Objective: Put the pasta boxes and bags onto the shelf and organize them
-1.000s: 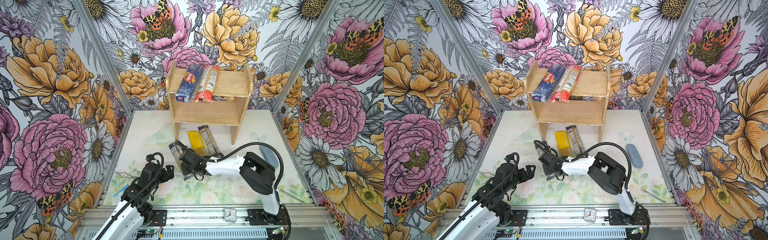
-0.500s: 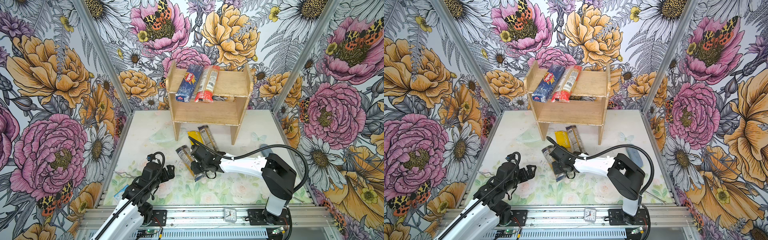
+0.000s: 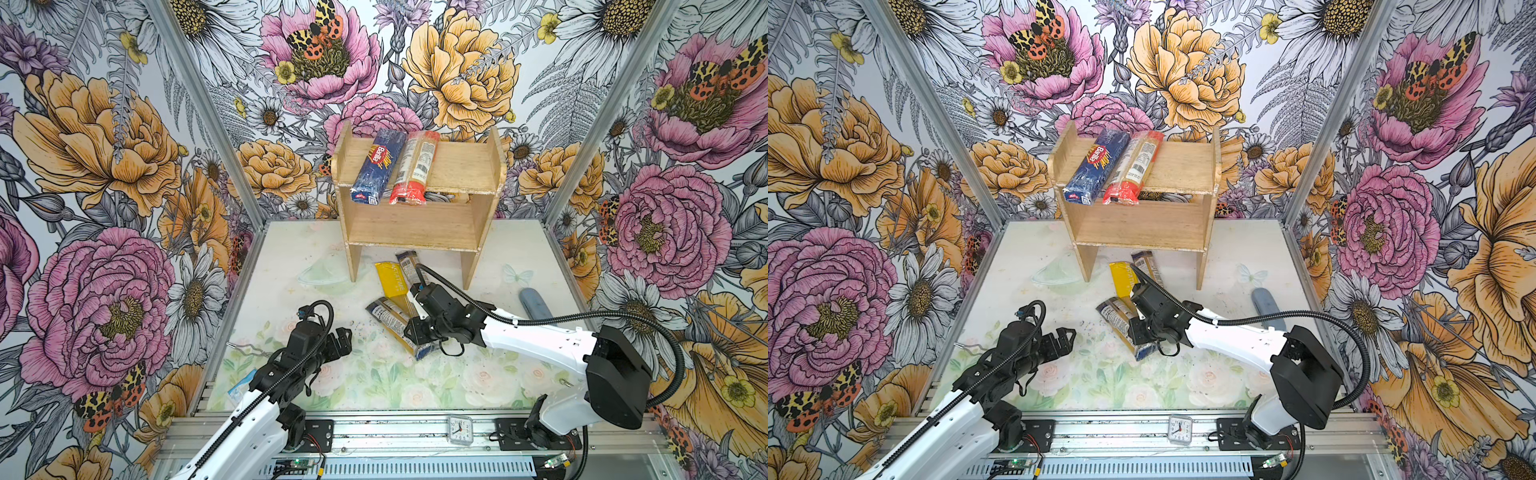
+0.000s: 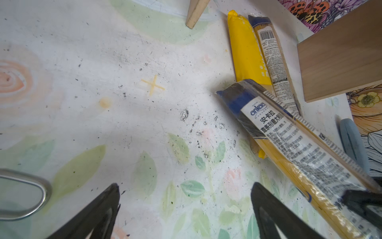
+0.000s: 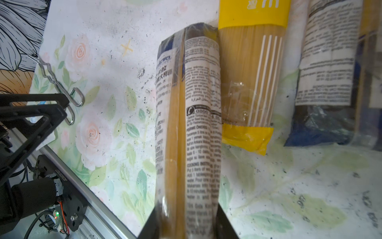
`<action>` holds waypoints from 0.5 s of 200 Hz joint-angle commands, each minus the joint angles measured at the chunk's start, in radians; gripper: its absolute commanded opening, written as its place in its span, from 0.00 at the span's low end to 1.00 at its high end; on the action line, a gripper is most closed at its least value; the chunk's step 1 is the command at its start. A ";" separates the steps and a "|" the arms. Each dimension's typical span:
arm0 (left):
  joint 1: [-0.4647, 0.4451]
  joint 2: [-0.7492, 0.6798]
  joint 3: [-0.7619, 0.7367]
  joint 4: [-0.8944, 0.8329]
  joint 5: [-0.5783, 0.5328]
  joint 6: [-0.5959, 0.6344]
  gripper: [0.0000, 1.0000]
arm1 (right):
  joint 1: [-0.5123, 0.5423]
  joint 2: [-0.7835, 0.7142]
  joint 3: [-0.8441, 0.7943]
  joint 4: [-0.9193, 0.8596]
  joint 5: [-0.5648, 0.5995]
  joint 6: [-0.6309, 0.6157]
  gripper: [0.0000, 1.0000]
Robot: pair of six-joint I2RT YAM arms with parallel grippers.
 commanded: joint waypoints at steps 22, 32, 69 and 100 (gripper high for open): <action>0.010 0.008 -0.012 0.044 0.028 0.025 0.99 | -0.007 0.050 -0.027 0.064 0.035 -0.010 0.00; 0.010 0.007 -0.011 0.044 0.029 0.024 0.99 | -0.007 0.072 -0.027 0.063 0.037 -0.022 0.00; 0.010 0.005 -0.016 0.045 0.031 0.020 0.99 | 0.002 0.140 -0.030 0.067 0.038 -0.046 0.00; 0.010 0.005 -0.017 0.044 0.029 0.019 0.99 | 0.022 0.202 -0.034 0.072 0.044 -0.056 0.00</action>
